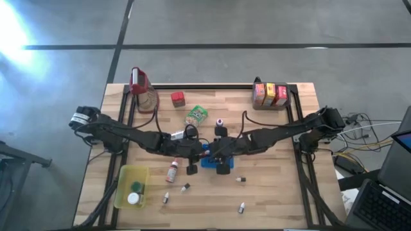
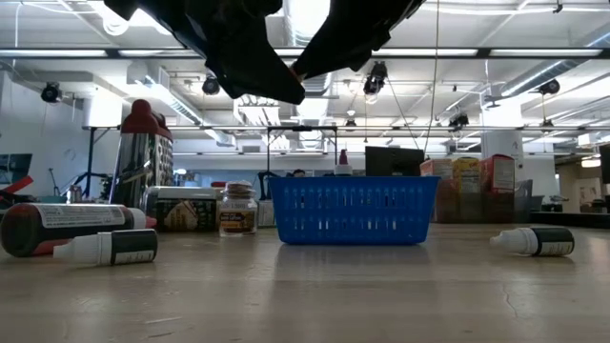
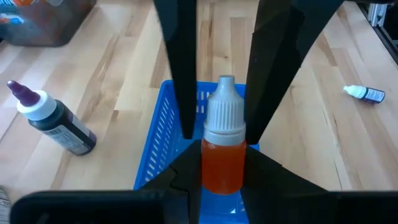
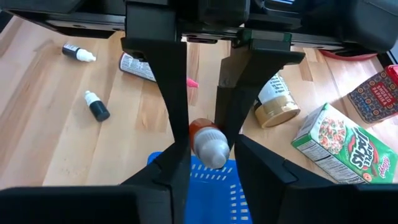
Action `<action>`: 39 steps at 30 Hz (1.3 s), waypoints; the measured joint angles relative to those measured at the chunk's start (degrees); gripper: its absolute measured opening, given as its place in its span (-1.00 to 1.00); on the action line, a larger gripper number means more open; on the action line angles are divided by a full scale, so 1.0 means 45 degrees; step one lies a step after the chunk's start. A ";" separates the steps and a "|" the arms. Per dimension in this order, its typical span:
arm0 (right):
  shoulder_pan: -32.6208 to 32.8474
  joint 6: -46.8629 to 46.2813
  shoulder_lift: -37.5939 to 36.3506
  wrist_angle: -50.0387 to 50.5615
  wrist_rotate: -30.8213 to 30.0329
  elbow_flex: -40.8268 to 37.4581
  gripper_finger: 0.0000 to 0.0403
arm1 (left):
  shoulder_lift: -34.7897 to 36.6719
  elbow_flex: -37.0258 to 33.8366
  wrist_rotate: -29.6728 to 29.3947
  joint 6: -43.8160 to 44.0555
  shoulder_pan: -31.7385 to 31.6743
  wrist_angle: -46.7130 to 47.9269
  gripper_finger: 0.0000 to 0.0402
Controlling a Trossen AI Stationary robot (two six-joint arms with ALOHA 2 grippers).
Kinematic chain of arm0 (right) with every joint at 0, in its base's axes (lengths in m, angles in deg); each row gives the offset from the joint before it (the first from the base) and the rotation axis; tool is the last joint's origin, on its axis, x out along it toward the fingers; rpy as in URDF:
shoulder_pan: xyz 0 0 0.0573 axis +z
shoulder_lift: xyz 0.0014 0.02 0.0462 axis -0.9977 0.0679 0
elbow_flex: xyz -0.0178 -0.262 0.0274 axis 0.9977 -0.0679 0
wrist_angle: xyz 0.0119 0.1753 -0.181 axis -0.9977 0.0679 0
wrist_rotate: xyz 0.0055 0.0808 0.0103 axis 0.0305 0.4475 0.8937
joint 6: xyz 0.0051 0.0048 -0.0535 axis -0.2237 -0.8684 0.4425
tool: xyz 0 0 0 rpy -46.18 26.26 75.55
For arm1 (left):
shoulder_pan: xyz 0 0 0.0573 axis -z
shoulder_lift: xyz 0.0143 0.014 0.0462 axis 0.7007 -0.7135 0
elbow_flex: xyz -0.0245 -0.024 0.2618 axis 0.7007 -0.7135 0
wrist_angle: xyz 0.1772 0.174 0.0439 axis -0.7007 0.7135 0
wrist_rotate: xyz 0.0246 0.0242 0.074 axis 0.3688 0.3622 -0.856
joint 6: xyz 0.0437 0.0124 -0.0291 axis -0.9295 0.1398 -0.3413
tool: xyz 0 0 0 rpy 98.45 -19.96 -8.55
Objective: Pick & Place Kitchen Items
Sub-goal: Put the small yellow food coloring bottle into the blue bin
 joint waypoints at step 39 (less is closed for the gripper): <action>-0.0376 -0.1692 -0.0230 0.4437 -0.0005 -0.0076 -0.69 | 0.1025 -0.0190 -0.2706 -0.0519 -0.0005 0.1061 0.32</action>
